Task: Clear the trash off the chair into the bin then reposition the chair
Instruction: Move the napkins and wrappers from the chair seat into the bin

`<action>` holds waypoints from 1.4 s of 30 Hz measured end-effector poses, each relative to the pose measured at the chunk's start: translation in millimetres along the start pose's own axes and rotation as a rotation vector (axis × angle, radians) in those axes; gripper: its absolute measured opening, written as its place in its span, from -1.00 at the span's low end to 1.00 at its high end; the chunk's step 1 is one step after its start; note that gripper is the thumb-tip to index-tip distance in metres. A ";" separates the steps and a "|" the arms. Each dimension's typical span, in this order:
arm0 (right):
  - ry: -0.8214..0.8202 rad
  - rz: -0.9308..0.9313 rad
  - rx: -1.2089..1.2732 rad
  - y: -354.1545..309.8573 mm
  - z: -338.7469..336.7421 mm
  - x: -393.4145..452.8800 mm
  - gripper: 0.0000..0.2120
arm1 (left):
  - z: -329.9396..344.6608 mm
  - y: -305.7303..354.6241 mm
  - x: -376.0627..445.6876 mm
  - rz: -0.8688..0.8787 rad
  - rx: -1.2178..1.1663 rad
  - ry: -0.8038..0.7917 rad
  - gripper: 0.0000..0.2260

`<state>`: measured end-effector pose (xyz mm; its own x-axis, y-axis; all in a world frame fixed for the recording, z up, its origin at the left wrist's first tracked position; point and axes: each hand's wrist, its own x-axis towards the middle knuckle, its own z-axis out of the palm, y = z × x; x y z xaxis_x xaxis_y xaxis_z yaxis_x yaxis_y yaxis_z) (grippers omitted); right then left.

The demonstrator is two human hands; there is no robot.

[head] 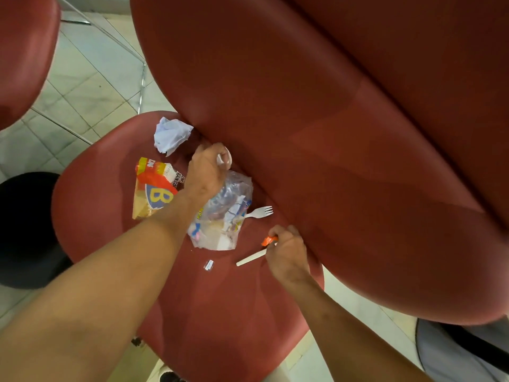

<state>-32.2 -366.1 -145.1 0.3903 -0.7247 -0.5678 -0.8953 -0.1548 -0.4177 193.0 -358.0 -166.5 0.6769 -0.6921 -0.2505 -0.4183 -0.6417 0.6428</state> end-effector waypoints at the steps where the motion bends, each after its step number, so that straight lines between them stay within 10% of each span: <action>1: 0.006 -0.020 0.003 -5.1 -0.5 -1.5 -0.77 | -3.8 -0.2 -6.1 0.029 -0.018 -0.011 -0.75; 21: 0.002 -0.337 -0.050 -85.7 9.8 -134.8 -0.77 | -113.5 -39.9 -234.8 -0.027 -0.179 0.105 -0.51; 42: -0.312 -0.692 -0.252 -136.4 181.1 -366.3 -0.87 | -186.3 -188.4 -565.7 -0.639 -0.391 0.372 -0.72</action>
<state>-14.1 42.1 -8.6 0.8836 -0.1935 -0.4265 -0.4354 -0.6747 -0.5959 1.7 215.9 -11.0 0.8970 -0.0357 -0.4406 0.3075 -0.6656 0.6800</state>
